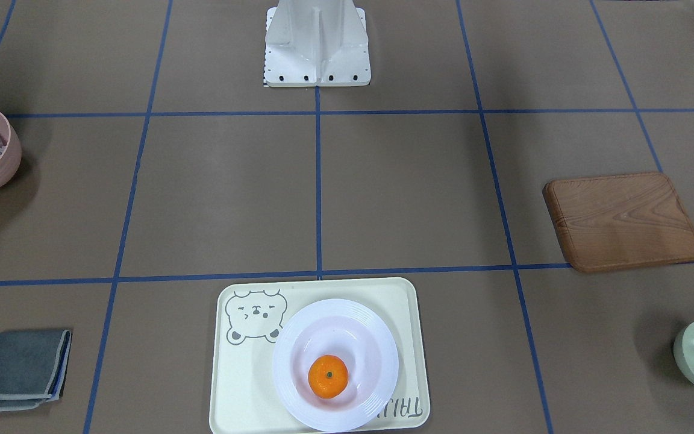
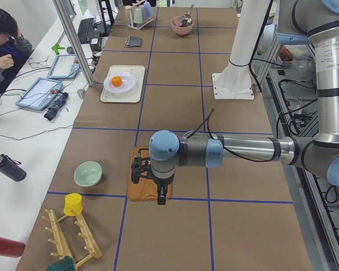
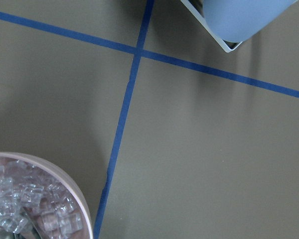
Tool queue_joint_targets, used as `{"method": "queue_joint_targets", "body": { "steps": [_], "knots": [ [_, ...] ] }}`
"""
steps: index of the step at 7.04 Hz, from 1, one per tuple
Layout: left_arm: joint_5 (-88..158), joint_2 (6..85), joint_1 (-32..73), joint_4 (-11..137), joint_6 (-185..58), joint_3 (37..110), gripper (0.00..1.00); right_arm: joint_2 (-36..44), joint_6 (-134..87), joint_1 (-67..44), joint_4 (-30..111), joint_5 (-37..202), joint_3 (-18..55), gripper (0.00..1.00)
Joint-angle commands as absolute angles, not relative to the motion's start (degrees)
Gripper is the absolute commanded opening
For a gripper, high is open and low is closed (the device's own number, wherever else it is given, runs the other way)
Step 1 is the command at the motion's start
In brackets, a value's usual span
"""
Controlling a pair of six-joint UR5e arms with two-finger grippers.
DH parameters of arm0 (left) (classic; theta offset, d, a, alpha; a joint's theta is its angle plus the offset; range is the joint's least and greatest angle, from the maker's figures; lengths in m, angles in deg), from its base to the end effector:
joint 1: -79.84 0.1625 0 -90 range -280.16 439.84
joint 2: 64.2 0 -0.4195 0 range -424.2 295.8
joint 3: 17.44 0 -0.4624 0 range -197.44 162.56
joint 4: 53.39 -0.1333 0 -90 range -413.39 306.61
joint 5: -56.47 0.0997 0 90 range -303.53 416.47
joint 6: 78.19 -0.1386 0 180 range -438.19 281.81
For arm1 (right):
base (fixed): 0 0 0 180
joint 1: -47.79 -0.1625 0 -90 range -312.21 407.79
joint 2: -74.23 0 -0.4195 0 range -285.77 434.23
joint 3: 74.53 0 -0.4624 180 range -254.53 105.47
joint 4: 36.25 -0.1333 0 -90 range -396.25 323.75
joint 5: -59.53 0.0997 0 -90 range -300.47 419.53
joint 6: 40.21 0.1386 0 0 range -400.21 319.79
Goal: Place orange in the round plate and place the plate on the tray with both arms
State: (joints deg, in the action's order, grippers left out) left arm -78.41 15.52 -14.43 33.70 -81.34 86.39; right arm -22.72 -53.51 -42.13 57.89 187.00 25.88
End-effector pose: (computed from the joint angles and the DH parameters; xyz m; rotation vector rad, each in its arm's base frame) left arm -0.0717 -0.4834 0.6437 0.0613 0.7810 -0.0142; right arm 0.0483 -0.5093 0.6622 0.0640 -0.6523 -0.2212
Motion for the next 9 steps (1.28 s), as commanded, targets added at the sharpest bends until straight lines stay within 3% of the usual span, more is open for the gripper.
{"method": "queue_joint_targets", "body": {
  "steps": [1, 9],
  "knots": [
    [-78.4, 15.5, -14.5, 33.6, -81.4, 86.1, 0.99, -22.1, -52.6, -42.3, 58.2, 188.7, 28.9, 1.0],
    [-78.5, 15.5, -14.4, 33.8, -81.7, 86.1, 0.98, -20.9, -44.2, -42.0, 57.8, 191.7, 28.9, 1.0]
  ]
}}
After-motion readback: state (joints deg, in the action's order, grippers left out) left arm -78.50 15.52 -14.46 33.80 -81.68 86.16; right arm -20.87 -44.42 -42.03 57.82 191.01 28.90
